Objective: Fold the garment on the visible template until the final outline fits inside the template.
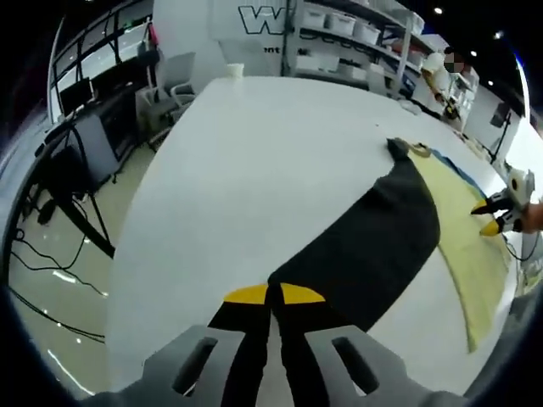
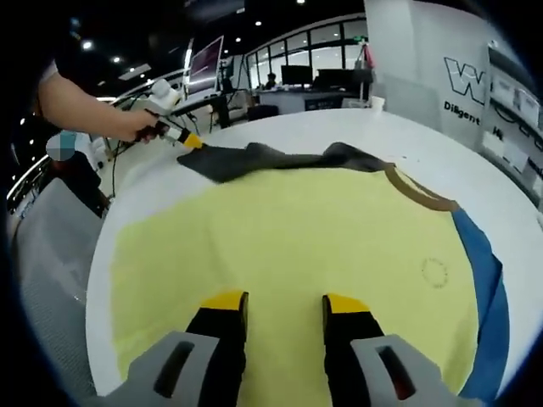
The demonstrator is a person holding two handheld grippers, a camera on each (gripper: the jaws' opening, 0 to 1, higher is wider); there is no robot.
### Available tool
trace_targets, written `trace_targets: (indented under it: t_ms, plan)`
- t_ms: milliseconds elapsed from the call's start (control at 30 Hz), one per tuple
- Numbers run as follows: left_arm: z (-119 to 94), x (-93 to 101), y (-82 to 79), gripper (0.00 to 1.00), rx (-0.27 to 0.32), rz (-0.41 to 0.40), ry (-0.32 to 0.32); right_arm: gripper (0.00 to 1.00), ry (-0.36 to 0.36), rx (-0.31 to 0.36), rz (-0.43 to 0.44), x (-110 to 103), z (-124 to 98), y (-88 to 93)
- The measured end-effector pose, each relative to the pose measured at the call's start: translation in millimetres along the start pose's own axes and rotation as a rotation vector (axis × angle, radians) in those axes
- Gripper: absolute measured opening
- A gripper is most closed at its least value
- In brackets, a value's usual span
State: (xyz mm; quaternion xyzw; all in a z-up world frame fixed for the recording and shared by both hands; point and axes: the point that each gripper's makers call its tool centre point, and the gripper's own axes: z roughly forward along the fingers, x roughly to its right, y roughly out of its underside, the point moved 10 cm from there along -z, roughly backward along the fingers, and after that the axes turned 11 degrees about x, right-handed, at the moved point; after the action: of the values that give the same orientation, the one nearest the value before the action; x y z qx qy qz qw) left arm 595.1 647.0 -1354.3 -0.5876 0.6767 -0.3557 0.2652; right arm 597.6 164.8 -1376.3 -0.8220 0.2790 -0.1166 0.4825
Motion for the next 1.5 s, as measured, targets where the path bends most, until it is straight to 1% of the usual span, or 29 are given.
trace_targets:
  t_ms: [100, 300, 500, 567, 600, 700, 833, 867, 1000, 1167, 1267, 1300, 1367, 1433, 1500]
  plan:
    - [0, -8.2, 0.2, 0.05, -0.010, -0.006, -0.018, 0.31, 0.002, 0.004, 0.003, 2, 2, 0.0]
    - [-1, -18.6, -2.5, 0.05, -0.011, -0.016, -0.041, 0.32, 0.001, 0.005, 0.000, 3, 3, -0.8]
    - [-1, -30.6, -4.9, 0.05, -0.013, -0.019, -0.086, 0.32, -0.006, 0.001, -0.005, 3, 3, -1.2]
    - [0, -33.4, -7.3, 0.05, -0.017, -0.001, -0.098, 0.33, -0.009, 0.001, -0.004, 3, 3, -1.3]
    - [2, -37.4, -10.0, 0.05, -0.016, 0.026, -0.111, 0.33, -0.010, 0.000, -0.005, 3, 3, -1.4]
    - [5, -44.1, -15.9, 0.05, -0.013, 0.032, -0.123, 0.33, -0.011, -0.002, -0.006, 2, 3, -1.7]
    - [14, -53.4, -22.1, 0.05, -0.023, 0.067, -0.128, 0.34, -0.016, -0.006, -0.008, 2, 3, -1.9]
    - [16, -56.1, -25.3, 0.05, -0.023, 0.101, -0.130, 0.34, -0.017, -0.006, -0.008, 2, 3, -1.9]
    - [25, -58.9, -35.3, 0.05, -0.031, 0.169, -0.125, 0.34, -0.016, -0.006, -0.005, 3, 3, -1.9]
    - [36, -64.0, -44.5, 0.05, -0.029, 0.206, -0.129, 0.34, -0.018, -0.006, -0.004, 3, 3, -2.1]
    - [39, -65.2, -46.1, 0.05, -0.035, 0.194, -0.148, 0.34, -0.020, -0.006, -0.006, 3, 3, -2.0]
    - [39, -65.6, -45.9, 0.05, -0.035, 0.228, -0.156, 0.34, -0.021, -0.006, -0.006, 3, 3, -1.8]
    - [43, -70.8, -48.8, 0.05, -0.014, 0.276, -0.153, 0.34, -0.023, -0.006, -0.008, 3, 3, -1.7]
    - [47, -70.3, -52.7, 0.05, -0.016, 0.273, -0.148, 0.34, -0.023, -0.007, -0.010, 4, 4, -1.7]
    - [53, -75.0, -55.5, 0.05, -0.022, 0.287, -0.146, 0.34, -0.024, -0.008, -0.011, 4, 4, -2.0]
